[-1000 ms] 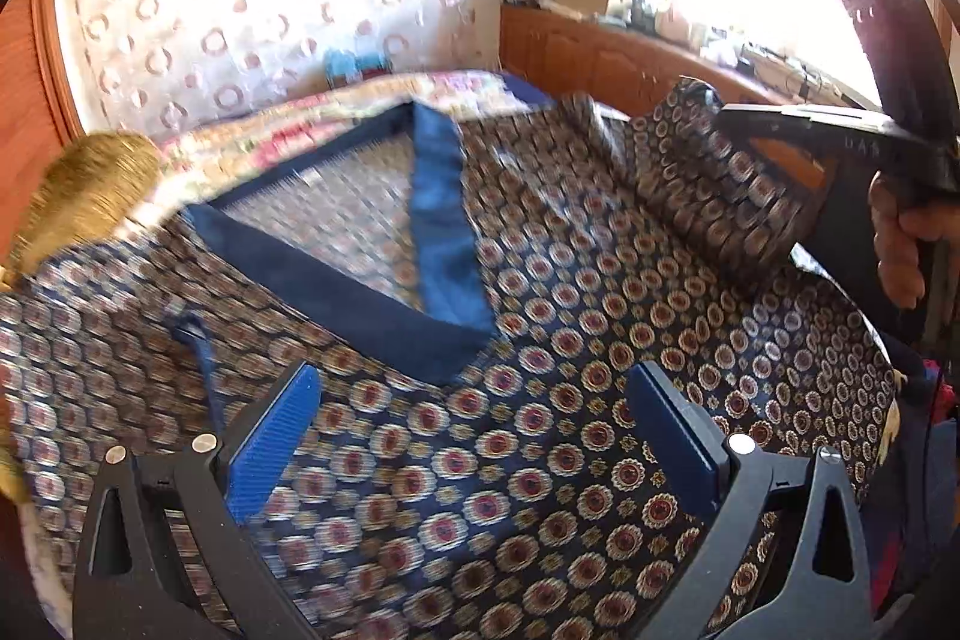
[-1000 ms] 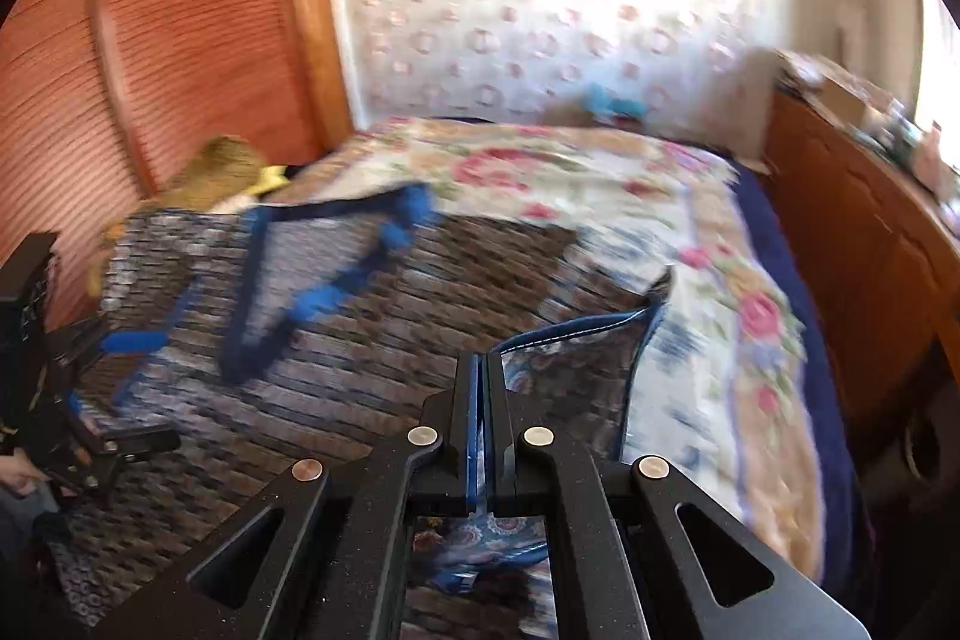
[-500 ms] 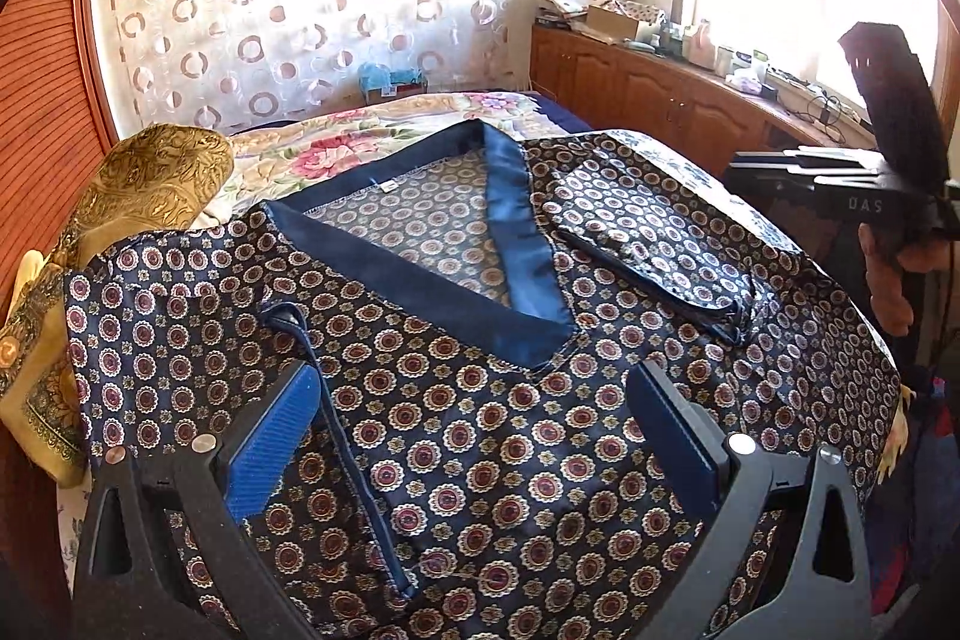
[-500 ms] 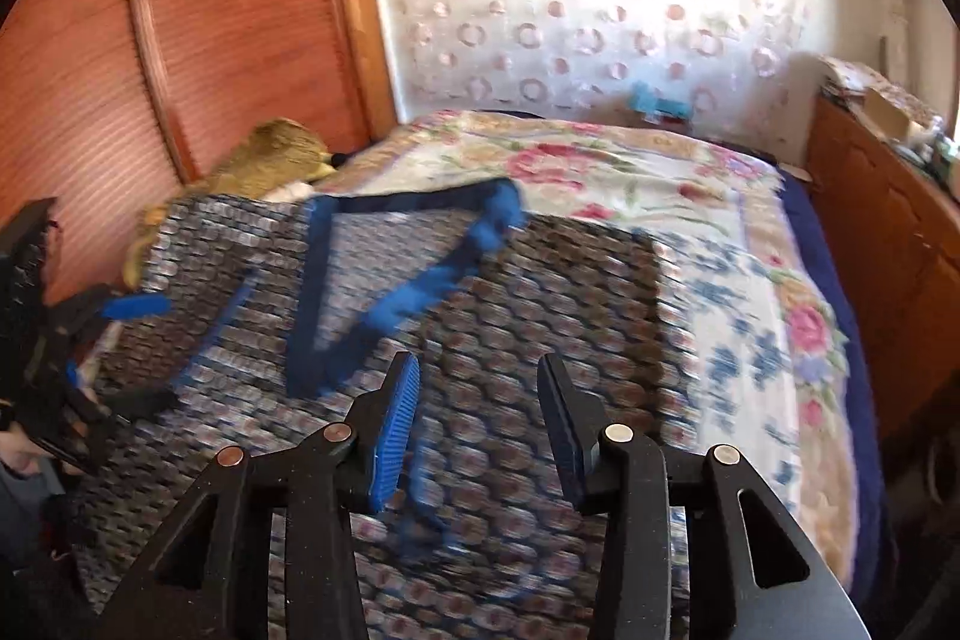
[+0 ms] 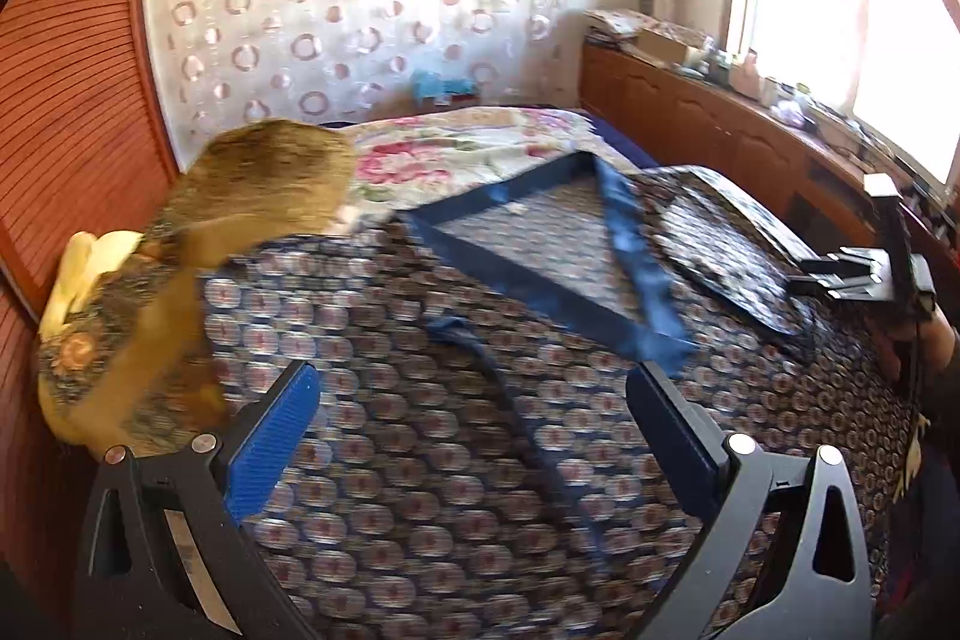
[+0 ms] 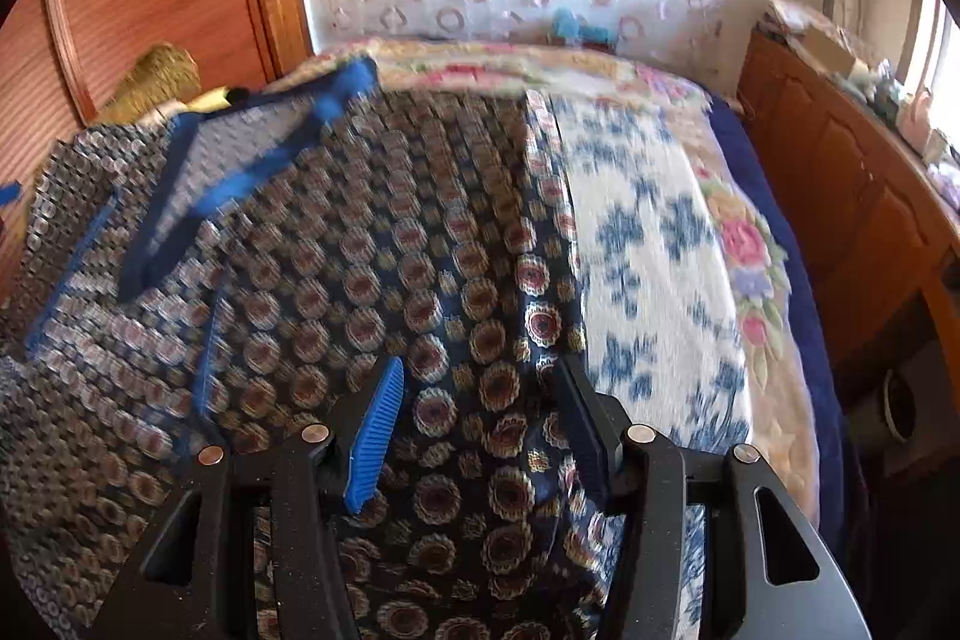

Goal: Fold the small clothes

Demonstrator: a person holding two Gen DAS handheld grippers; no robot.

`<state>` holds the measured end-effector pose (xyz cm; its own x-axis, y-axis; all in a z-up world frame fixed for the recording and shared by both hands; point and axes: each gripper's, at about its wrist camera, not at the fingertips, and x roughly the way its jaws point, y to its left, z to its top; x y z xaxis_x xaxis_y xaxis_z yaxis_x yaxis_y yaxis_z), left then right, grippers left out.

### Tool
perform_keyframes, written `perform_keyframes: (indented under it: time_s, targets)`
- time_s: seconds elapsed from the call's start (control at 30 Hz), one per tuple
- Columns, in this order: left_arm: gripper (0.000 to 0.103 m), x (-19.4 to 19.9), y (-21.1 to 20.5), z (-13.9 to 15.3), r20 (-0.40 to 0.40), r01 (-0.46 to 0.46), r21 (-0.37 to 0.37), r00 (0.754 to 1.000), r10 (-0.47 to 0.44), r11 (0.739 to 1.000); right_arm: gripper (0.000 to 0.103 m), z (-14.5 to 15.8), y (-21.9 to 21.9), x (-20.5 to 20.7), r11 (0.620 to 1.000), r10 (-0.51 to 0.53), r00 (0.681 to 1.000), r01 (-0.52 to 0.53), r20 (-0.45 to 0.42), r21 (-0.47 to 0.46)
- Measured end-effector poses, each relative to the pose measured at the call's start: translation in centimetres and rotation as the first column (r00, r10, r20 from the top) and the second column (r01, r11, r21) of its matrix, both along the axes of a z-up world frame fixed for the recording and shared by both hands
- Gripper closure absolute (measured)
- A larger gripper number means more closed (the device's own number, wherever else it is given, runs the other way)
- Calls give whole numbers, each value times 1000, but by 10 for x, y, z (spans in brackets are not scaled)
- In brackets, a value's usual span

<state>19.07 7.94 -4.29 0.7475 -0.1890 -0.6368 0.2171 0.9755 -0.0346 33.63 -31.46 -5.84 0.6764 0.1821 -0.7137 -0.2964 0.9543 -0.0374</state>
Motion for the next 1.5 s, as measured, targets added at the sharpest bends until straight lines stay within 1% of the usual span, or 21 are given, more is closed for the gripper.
perform_keyframes:
  time_s: [0.1,0.17,0.23,0.4,0.47,0.57,0.67,0.8,0.97,1.03,1.13,1.17,1.27,1.37,1.5]
  targets:
    - [0,5,23,2,-2,-32,1,999,32,999,41,0,3,0,1000,12,1000,-12,-7,7]
    - [1,10,36,2,-2,-56,9,998,56,998,35,-1,7,-1,1000,23,1000,-23,-9,-5]
    - [2,16,47,2,-6,-72,13,997,72,997,33,0,7,-2,999,31,999,-32,-9,-22]
    - [13,36,67,-3,-32,-102,21,994,103,995,31,-5,5,2,999,35,999,-35,-12,-10]
    - [28,44,73,-7,-52,-106,17,993,106,994,28,-5,5,1,999,39,999,-39,-12,-17]
    - [34,51,77,-12,-68,-107,11,992,107,994,24,-6,5,2,999,50,999,-51,-17,-13]
    - [36,58,79,-17,-79,-114,22,990,116,993,21,-6,6,1,998,57,998,-57,-18,-20]
    - [36,64,83,-20,-83,-118,13,989,119,993,19,-7,6,1,998,61,998,-62,-19,-23]
    - [36,66,83,-21,-83,-110,7,990,111,994,19,-6,9,0,998,57,998,-58,-20,-37]
    - [36,66,81,-21,-84,-105,13,991,106,994,23,-2,9,2,997,73,996,-75,-48,-33]
    - [36,66,80,-20,-83,-99,16,992,100,995,29,15,7,9,996,90,996,-90,-26,-28]
    - [36,65,79,-20,-82,-98,16,992,99,995,32,21,7,15,995,92,996,-93,-19,-43]
    - [36,66,79,-19,-78,-100,14,992,101,995,36,31,8,42,993,94,995,-96,-25,-72]
    - [36,65,79,-21,-81,-103,12,991,104,995,38,33,9,74,992,81,996,-85,-48,-88]
    - [36,65,79,-25,-92,-107,20,990,109,994,40,26,16,115,989,52,996,-61,-74,-134]
